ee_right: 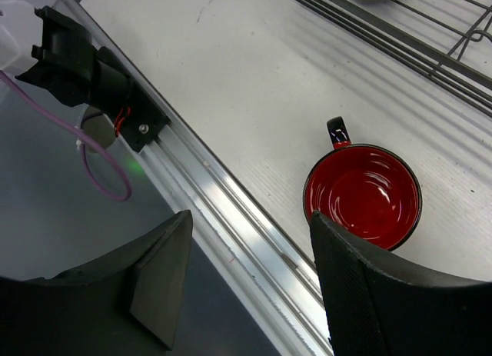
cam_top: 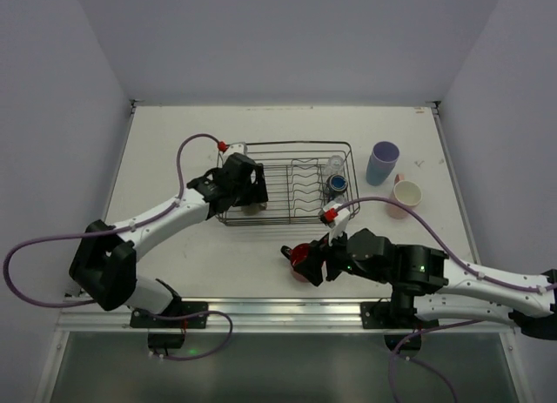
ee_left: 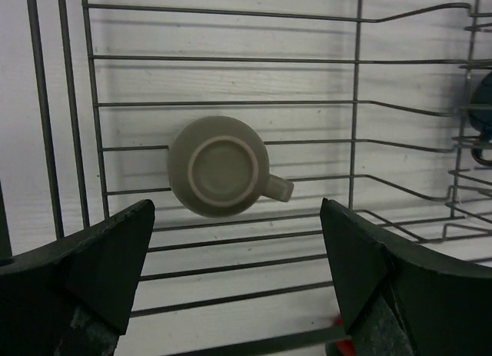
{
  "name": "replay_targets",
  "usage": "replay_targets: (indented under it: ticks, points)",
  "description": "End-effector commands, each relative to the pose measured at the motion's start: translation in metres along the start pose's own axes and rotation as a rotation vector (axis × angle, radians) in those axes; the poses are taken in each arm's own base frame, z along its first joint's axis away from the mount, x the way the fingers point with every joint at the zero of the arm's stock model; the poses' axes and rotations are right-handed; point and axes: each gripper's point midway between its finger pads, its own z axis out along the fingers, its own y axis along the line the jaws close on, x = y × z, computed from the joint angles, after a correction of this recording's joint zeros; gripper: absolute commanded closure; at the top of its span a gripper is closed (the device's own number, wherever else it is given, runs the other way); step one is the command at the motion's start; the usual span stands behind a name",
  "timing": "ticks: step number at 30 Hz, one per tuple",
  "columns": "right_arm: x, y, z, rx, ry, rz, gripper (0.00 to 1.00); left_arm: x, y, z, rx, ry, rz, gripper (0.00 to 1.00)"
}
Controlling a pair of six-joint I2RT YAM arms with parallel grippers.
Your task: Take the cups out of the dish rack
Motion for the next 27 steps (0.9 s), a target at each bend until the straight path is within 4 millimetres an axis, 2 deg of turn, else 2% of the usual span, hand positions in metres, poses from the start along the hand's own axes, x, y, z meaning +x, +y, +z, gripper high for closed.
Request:
replay_targets:
  ticks: [1, 2, 9, 21, 26, 27]
  points:
    - [-0.010, 0.011, -0.002, -0.072, -0.063, -0.004, 0.35, -0.020, 0.000, 0.012, -0.102, -0.065, -0.155, 0.07]
    - [-0.011, 0.013, -0.005, -0.085, -0.074, 0.000, 0.35, -0.020, 0.006, 0.015, -0.147, -0.074, -0.179, 0.07]
    - [-0.003, 0.018, -0.006, -0.156, -0.086, -0.002, 0.34, -0.018, 0.009, 0.033, -0.213, -0.077, -0.233, 0.04]
    - [-0.003, 0.020, -0.010, -0.190, -0.112, -0.019, 0.34, 0.010, 0.013, 0.058, -0.254, 0.011, -0.244, 0.02]
    - [-0.004, 0.020, -0.010, -0.201, -0.134, -0.009, 0.33, 0.016, 0.020, 0.066, -0.296, 0.021, -0.221, 0.08]
    - [-0.002, 0.019, -0.008, -0.202, -0.135, -0.006, 0.34, 0.017, 0.022, 0.067, -0.301, 0.020, -0.218, 0.14]
